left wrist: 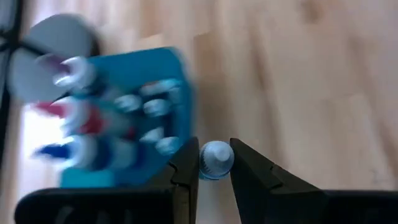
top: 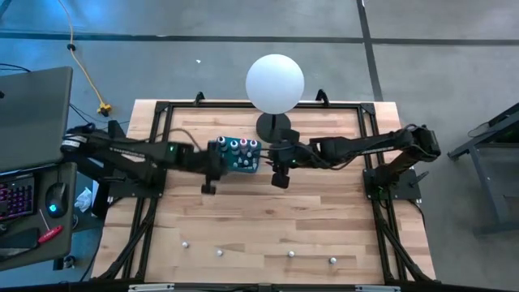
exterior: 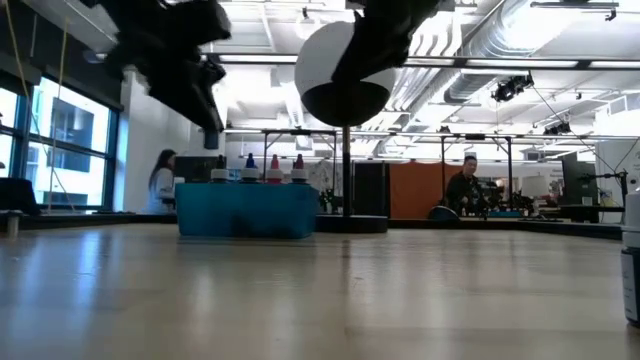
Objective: Pick & Place food coloring
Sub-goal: Put the small purple food coloring bottle into the blue bin
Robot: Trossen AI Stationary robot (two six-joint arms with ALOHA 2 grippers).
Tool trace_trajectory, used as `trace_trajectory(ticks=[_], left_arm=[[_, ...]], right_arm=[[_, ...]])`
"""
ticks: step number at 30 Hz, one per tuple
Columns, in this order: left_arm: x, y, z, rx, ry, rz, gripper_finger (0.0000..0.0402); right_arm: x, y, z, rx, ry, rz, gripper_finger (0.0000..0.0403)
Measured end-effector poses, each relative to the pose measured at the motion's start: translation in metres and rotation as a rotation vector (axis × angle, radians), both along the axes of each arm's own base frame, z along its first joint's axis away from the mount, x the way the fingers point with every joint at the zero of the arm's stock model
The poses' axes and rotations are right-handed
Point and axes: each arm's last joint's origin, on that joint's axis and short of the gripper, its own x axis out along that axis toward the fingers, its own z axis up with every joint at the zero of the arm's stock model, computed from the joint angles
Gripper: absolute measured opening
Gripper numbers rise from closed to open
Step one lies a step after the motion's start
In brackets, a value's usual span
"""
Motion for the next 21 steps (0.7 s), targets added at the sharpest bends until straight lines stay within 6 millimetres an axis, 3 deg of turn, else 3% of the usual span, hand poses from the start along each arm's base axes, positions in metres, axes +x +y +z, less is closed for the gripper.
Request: trace_trajectory(ticks=[10,15,21], left_arm=[[0.007,0.073,-0.018,-0.09,0.079,0.26,0.0064],[0.013,0.091,-0.038,-0.183,0.142,0.278,0.0065],[0.024,0.098,-0.059,-0.198,0.194,0.29,0.0065]], right_arm=[[-0.002,0.004,-0.013,0.068,0.094,0.019,0.0142],[-0.001,0.017,-0.017,0.138,0.117,0.121,0.0142],[-0.001,0.045,-0.021,0.194,0.142,0.262,0.0142]])
